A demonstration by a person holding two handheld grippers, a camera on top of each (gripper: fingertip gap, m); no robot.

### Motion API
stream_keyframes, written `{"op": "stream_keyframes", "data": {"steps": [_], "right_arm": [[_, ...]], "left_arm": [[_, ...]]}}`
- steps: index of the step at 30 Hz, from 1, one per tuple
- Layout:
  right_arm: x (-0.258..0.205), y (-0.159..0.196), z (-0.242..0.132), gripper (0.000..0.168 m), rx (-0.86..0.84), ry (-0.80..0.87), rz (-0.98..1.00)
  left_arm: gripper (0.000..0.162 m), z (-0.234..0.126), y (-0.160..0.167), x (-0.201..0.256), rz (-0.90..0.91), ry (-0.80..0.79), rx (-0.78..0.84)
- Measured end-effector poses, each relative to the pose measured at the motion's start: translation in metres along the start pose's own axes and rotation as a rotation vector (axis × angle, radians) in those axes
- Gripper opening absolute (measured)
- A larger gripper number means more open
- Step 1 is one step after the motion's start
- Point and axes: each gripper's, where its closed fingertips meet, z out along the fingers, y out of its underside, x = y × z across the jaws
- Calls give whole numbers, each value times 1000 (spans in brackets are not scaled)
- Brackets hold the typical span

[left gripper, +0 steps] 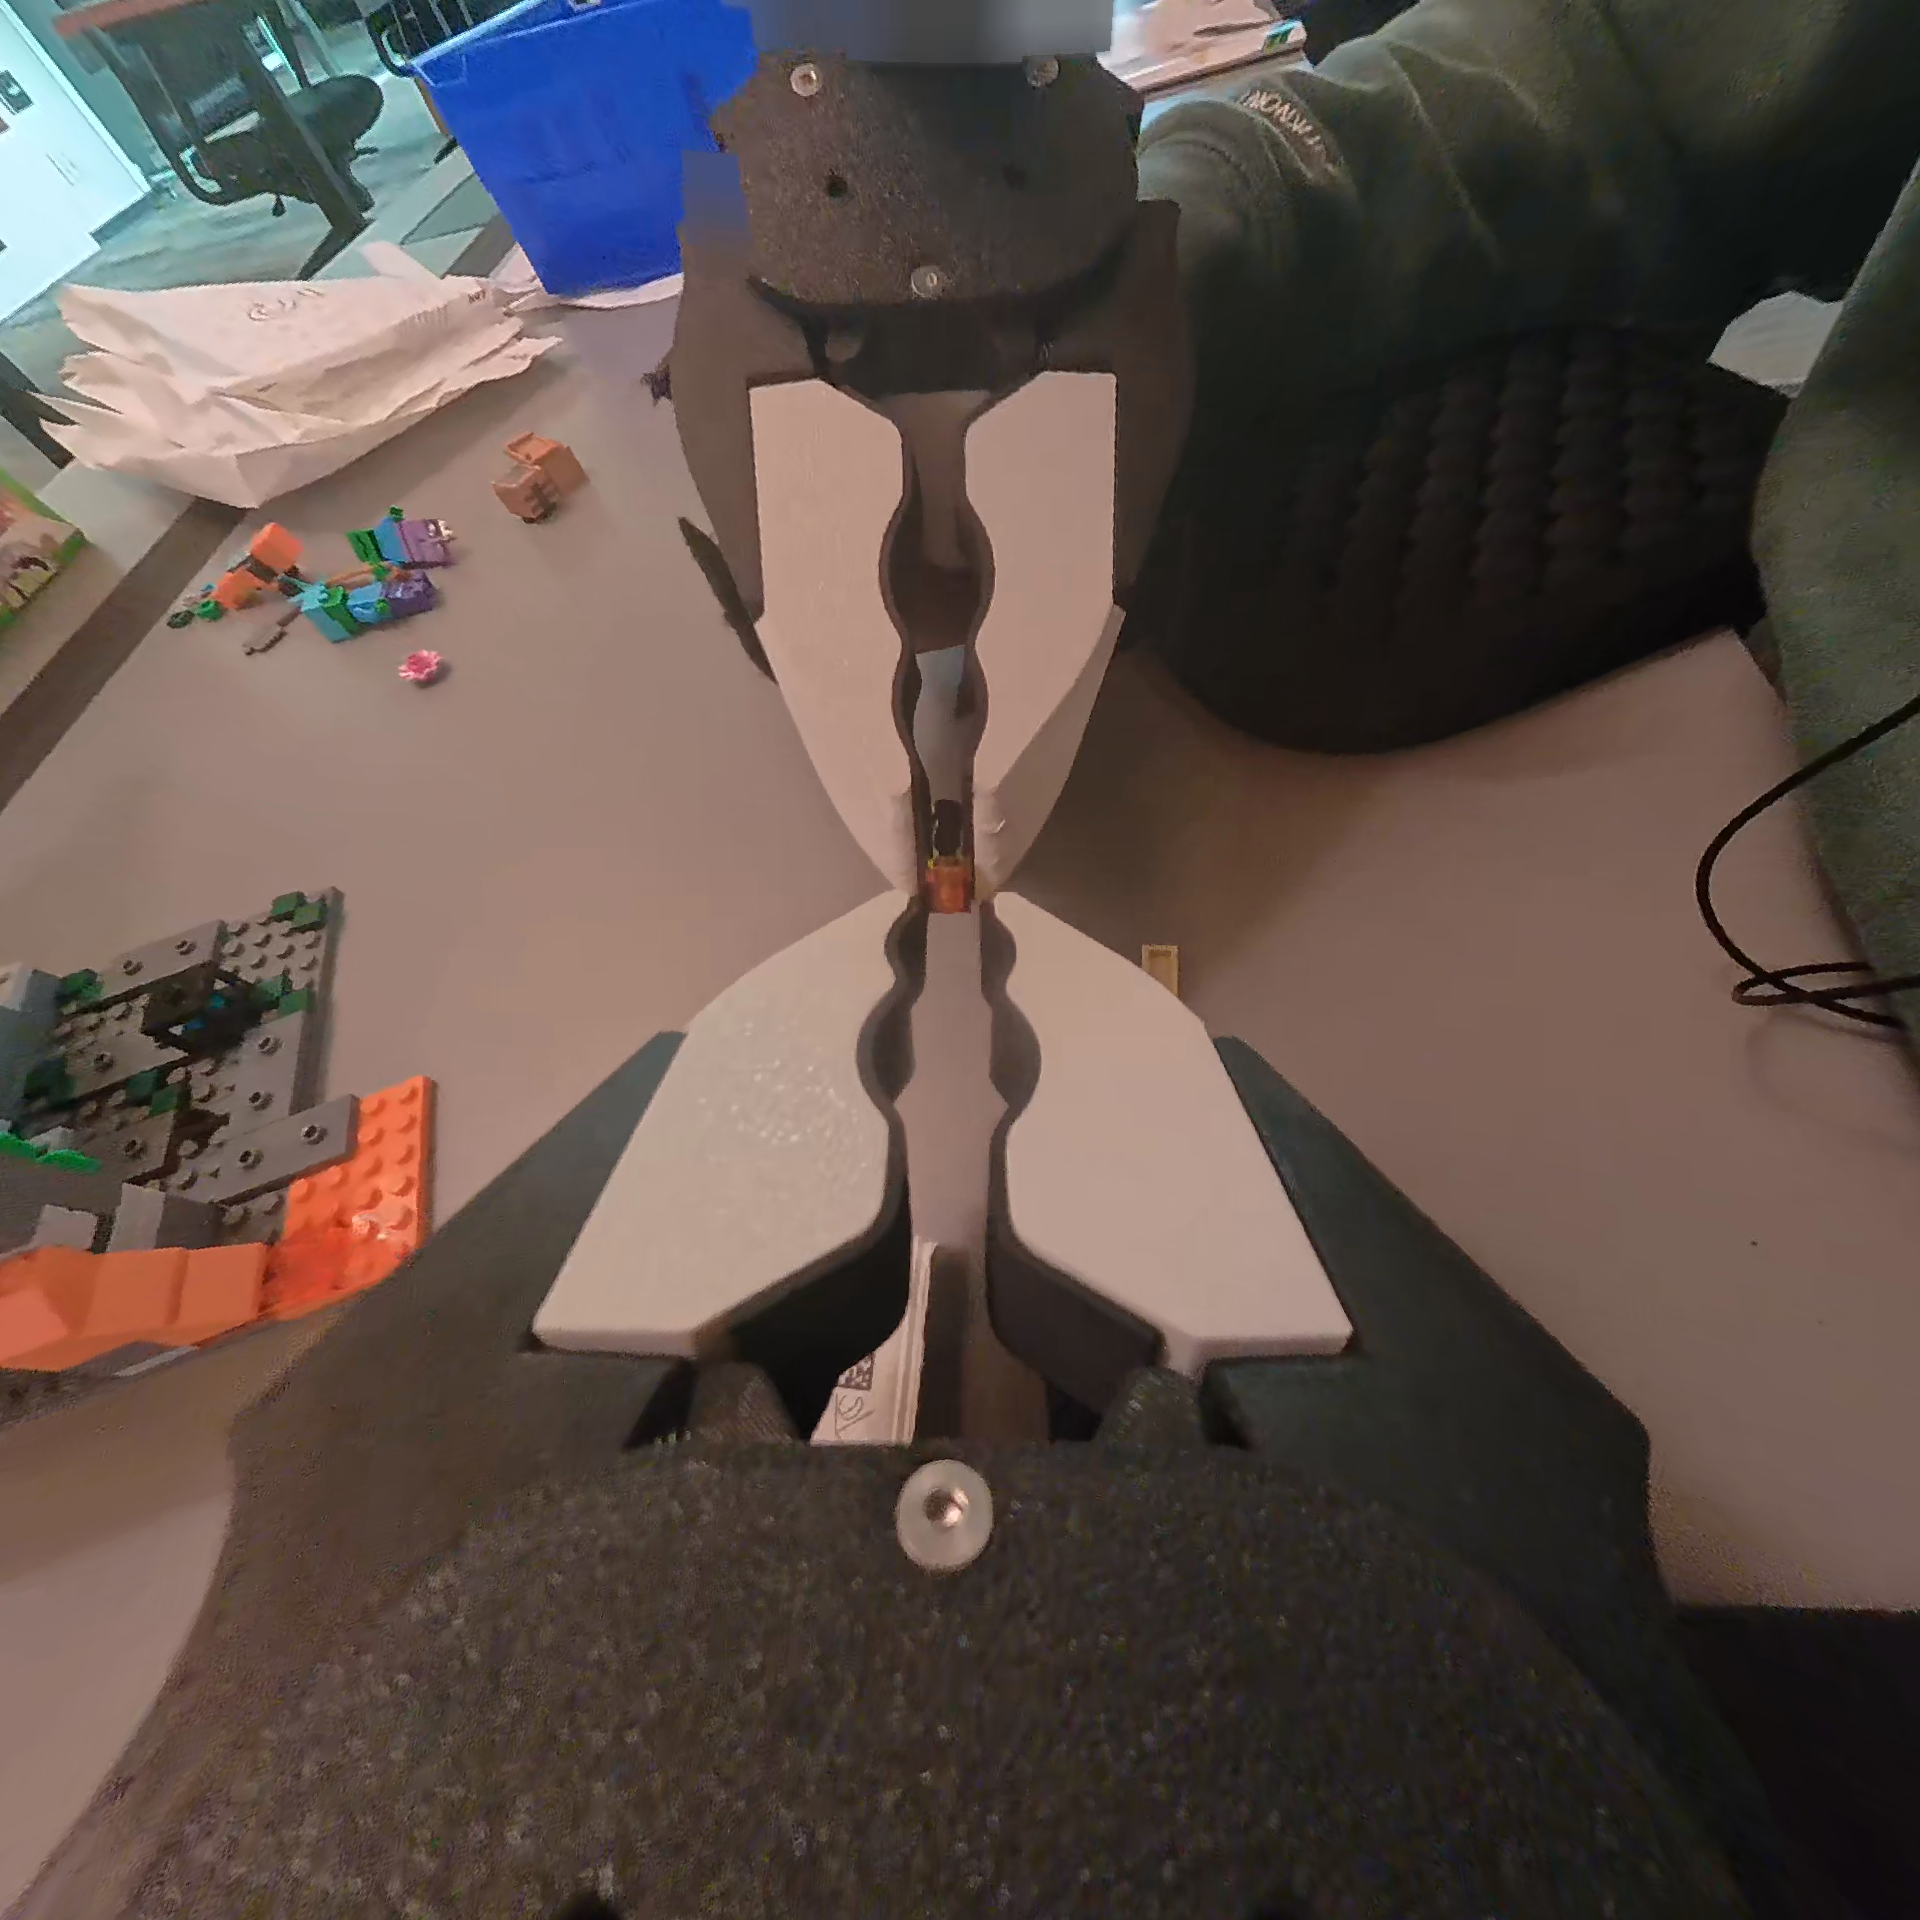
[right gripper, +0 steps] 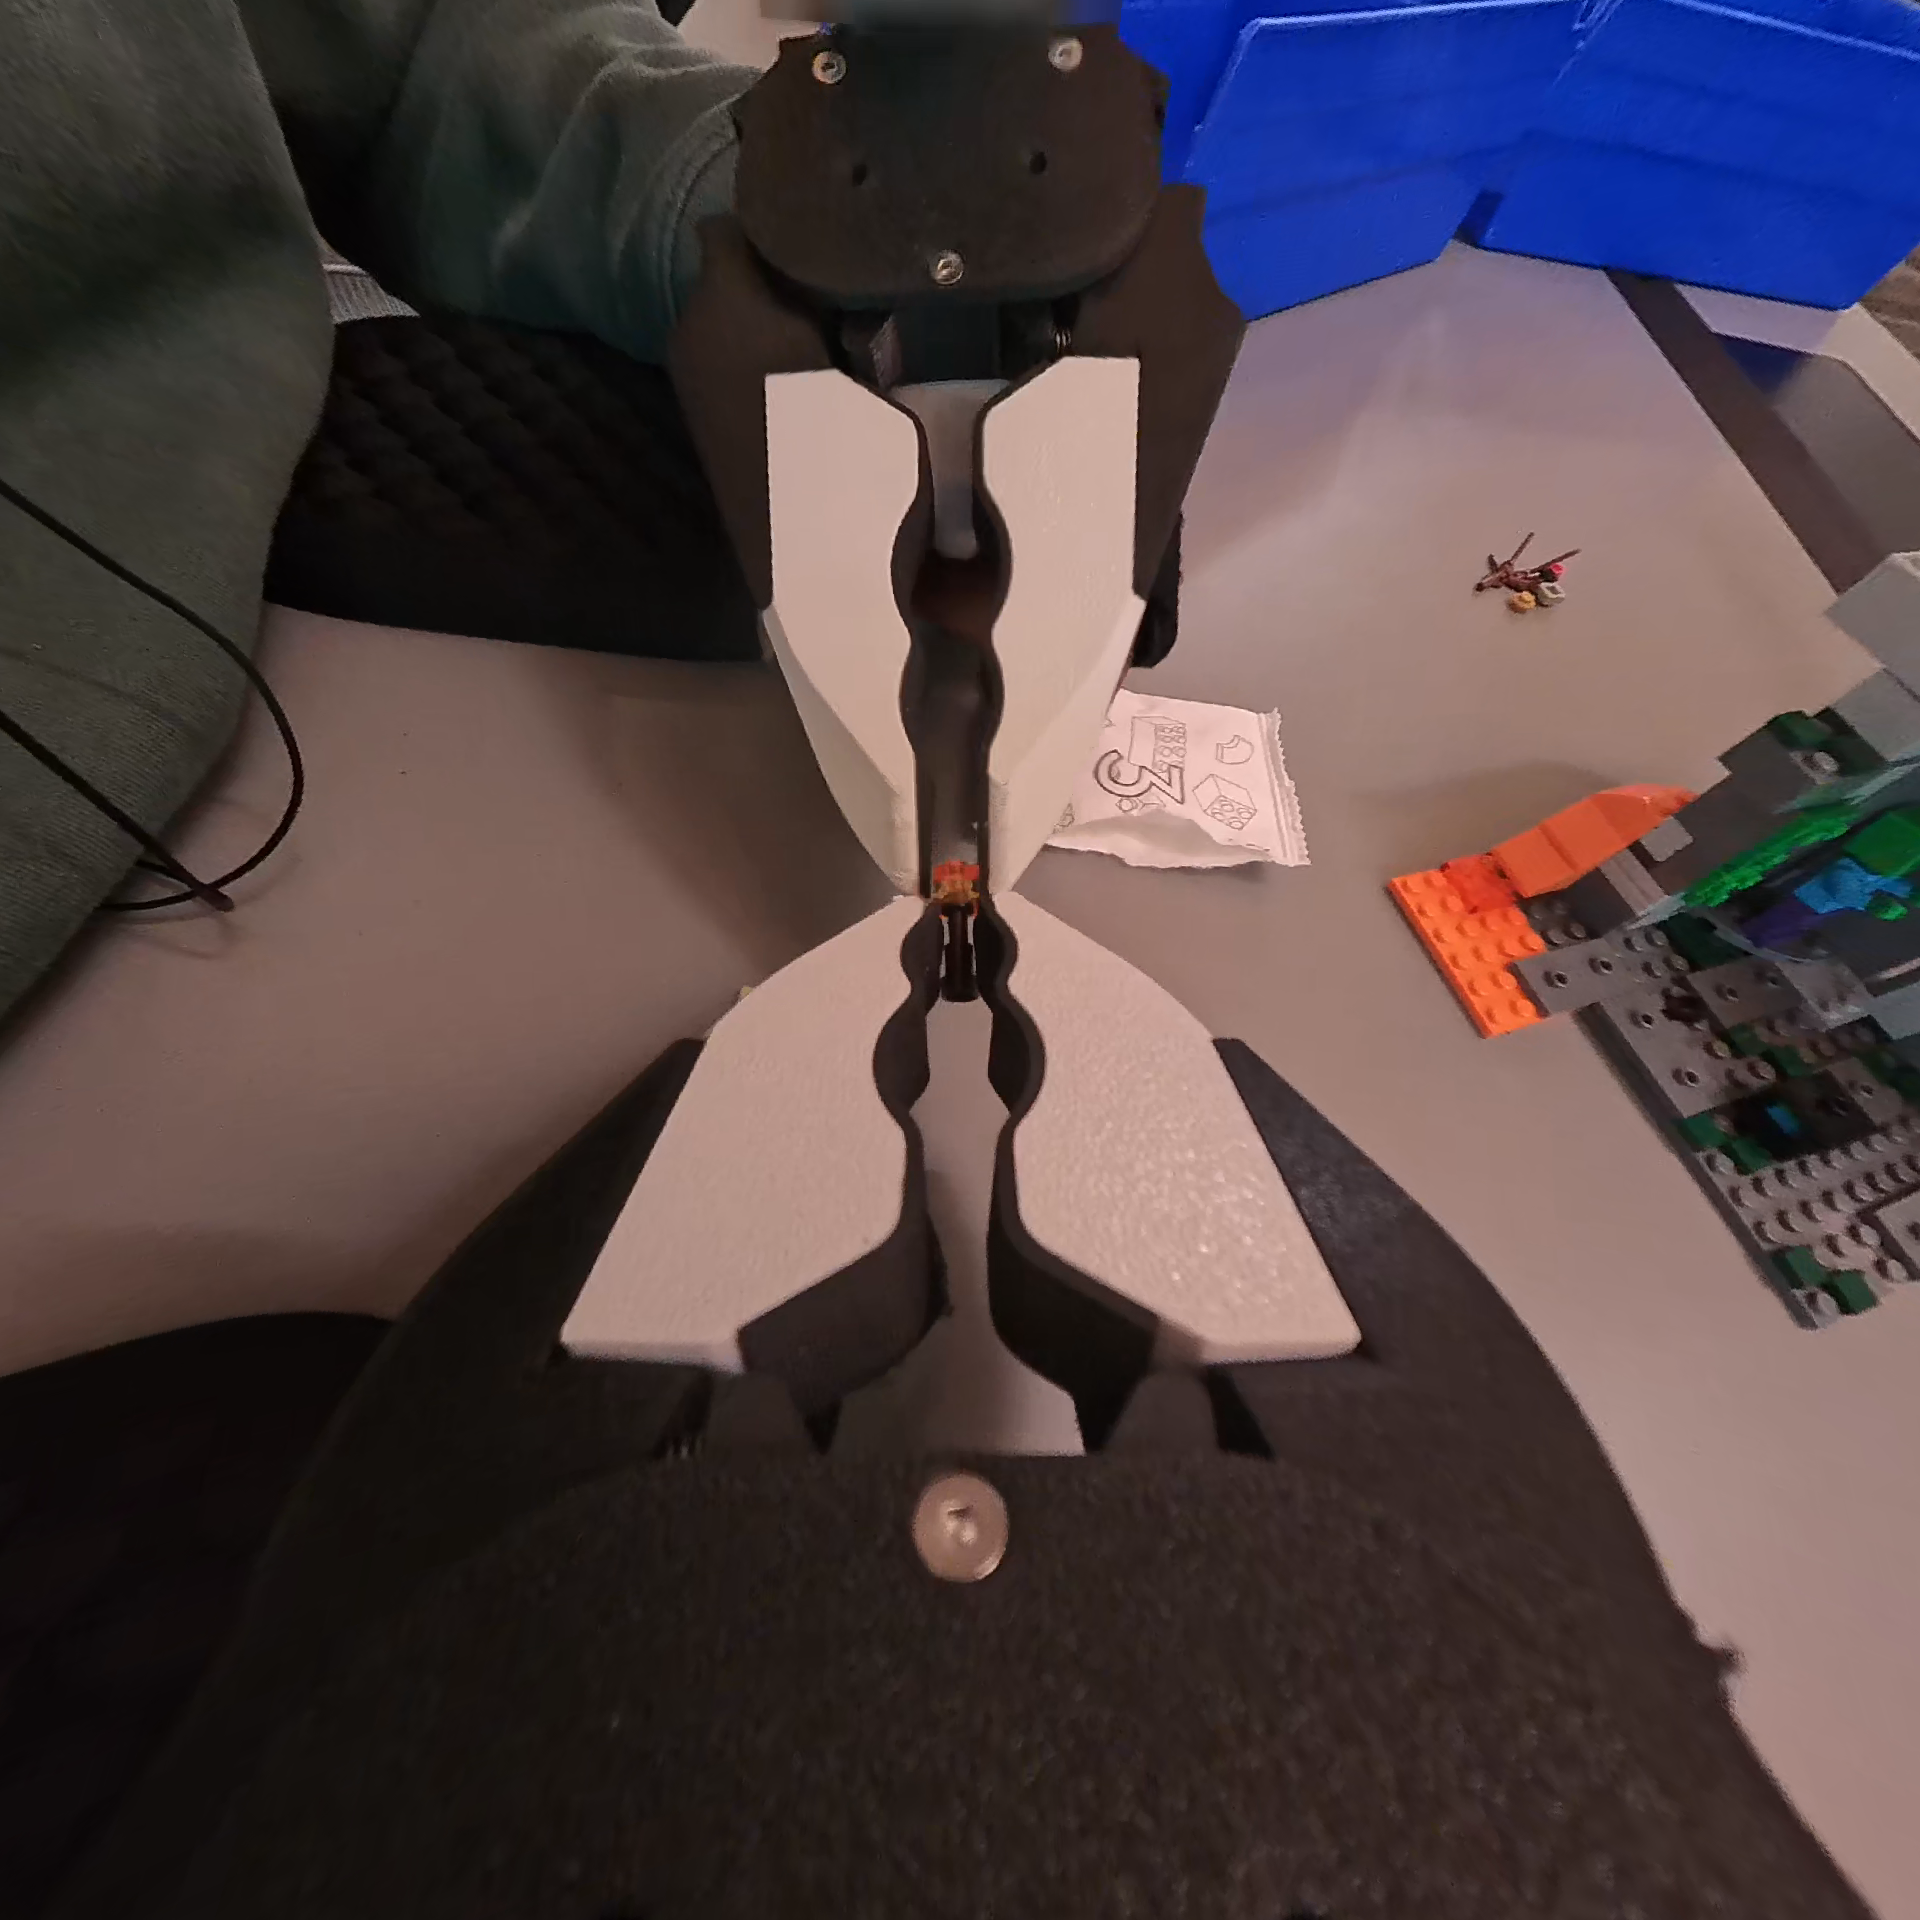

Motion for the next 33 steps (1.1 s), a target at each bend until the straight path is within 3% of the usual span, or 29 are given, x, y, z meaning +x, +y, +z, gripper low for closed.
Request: {"op": "stream_keyframes", "data": {"steps": [26,30,33], "right_arm": [[-6,-7,-8,5,36,-59,31],[11,-5,-23,5,54,-7,55],[6,-2,-15,5,28,-17,47]], "left_arm": [[5,-6,-11,5,-40,48,43],[0,-18,-13,-8,-71,9,75],[0,-12,-8,-9,-49,-15,61]]}}
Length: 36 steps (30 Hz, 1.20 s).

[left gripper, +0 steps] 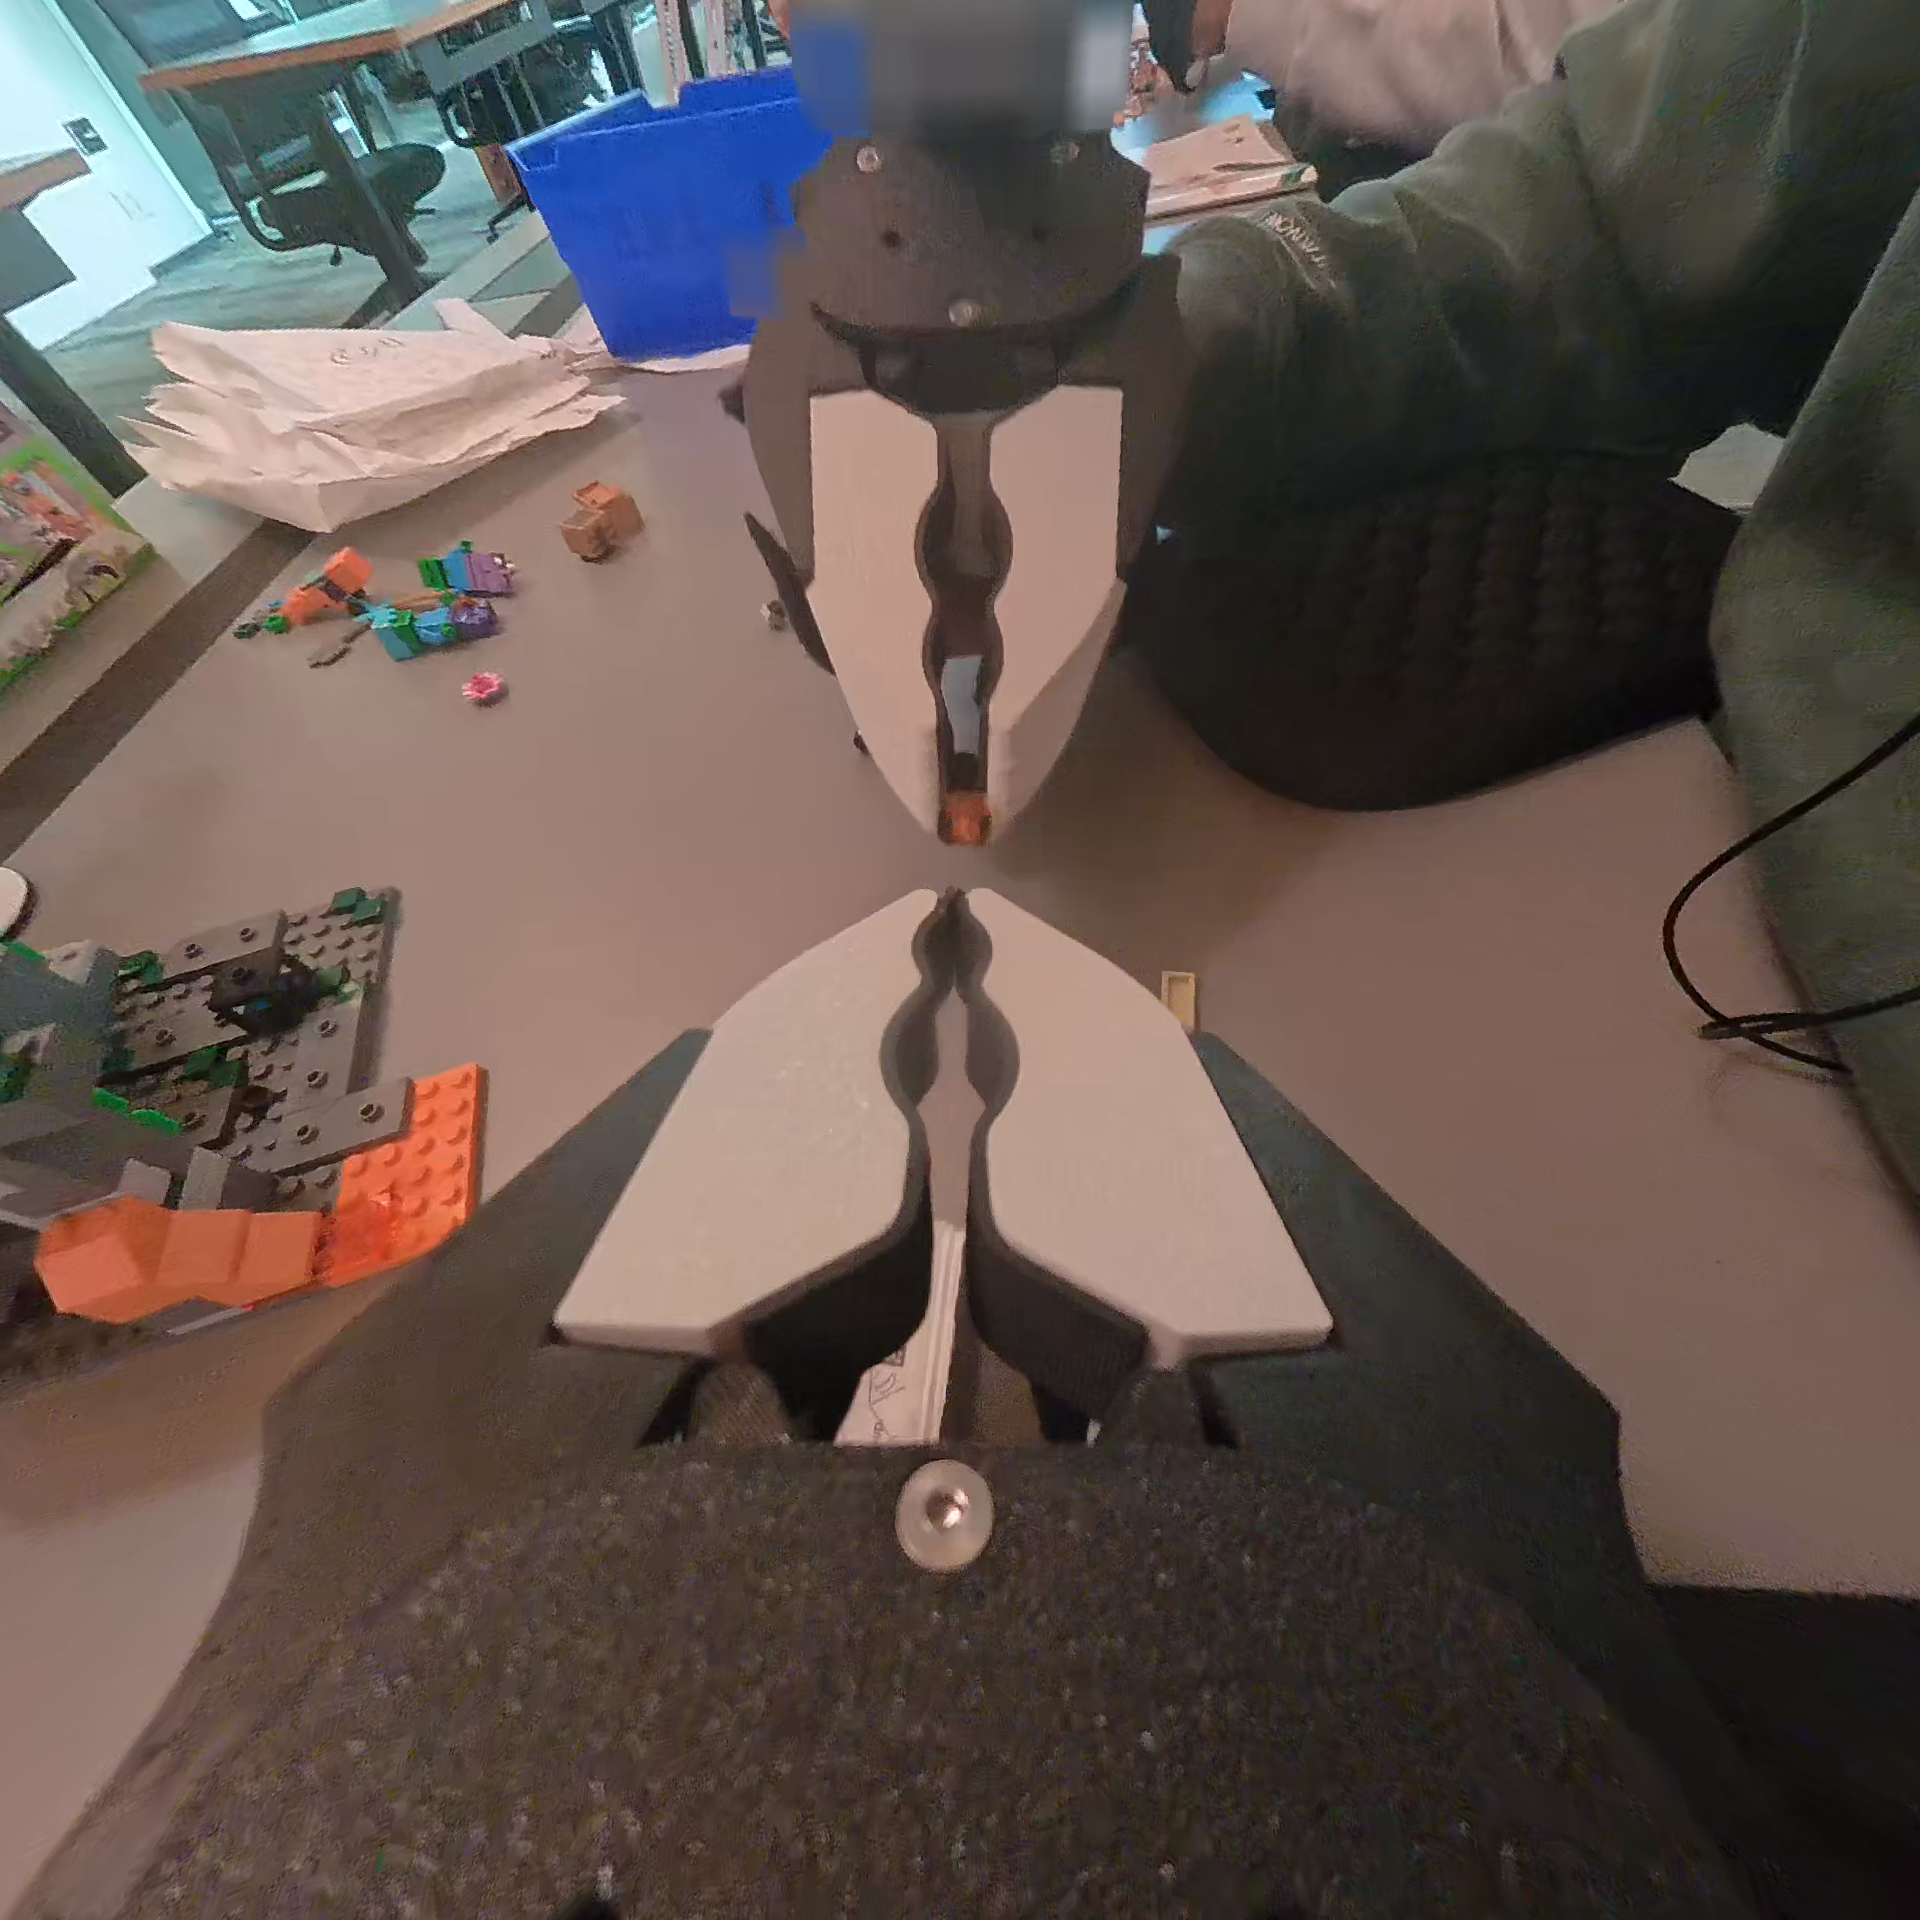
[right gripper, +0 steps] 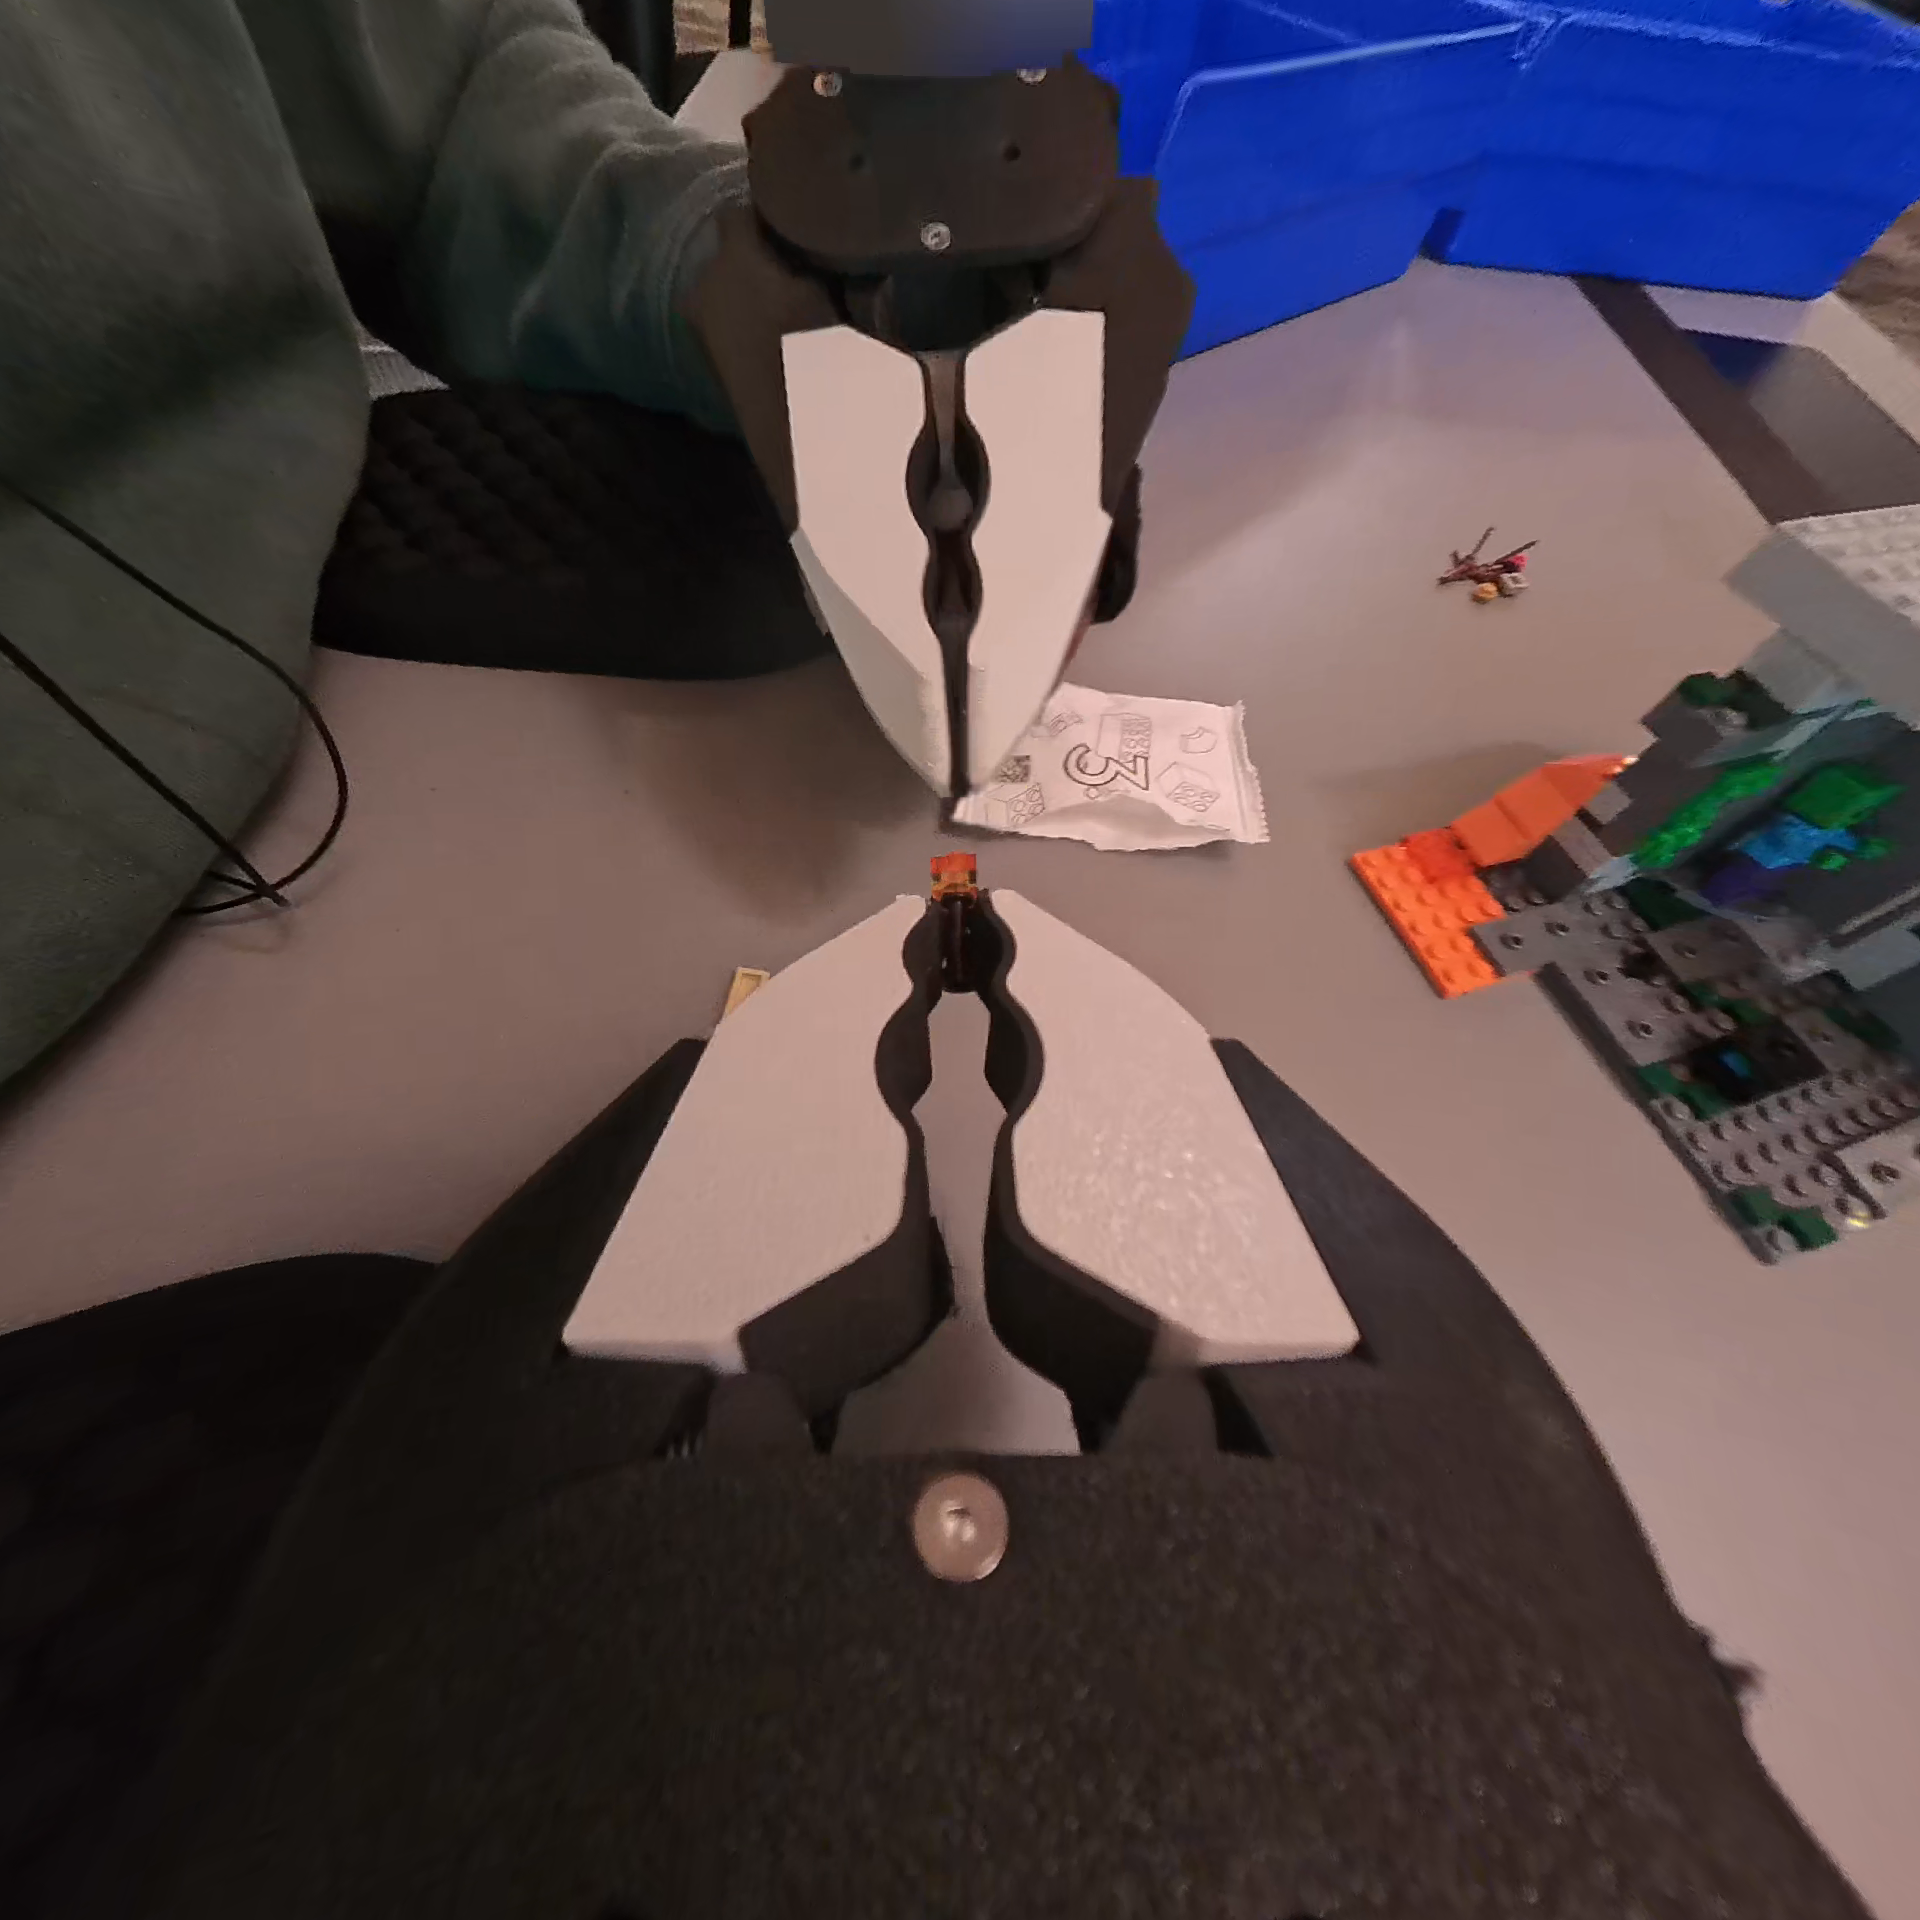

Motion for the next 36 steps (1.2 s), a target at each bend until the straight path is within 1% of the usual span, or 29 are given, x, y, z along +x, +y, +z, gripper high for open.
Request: {"op": "stream_keyframes", "data": {"steps": [2,5,7,12,21,24,27,30,33,36], "right_arm": [[-3,2,5,5,-11,-9,3],[-5,1,9,5,-13,-10,-2],[-6,0,11,6,-12,-8,-5],[-8,-1,15,6,-11,-14,4],[-10,-6,15,5,18,-26,33],[-13,-10,11,5,52,-70,70],[-16,-8,11,4,62,-119,106],[-19,-10,9,4,79,-151,120],[-19,-13,6,4,94,-160,126],[-4,-4,-5,3,68,-95,131]], "left_arm": [[1,2,-1,3,-2,7,0],[12,5,-1,5,17,-1,-3],[15,7,1,6,14,6,-17],[8,9,3,10,50,5,-35],[8,6,2,11,47,8,-47],[8,4,-5,14,59,17,-10],[8,5,-5,16,101,14,-11],[8,4,-8,19,108,26,5],[7,2,-11,19,91,39,24],[7,-10,-20,8,43,19,81]]}}
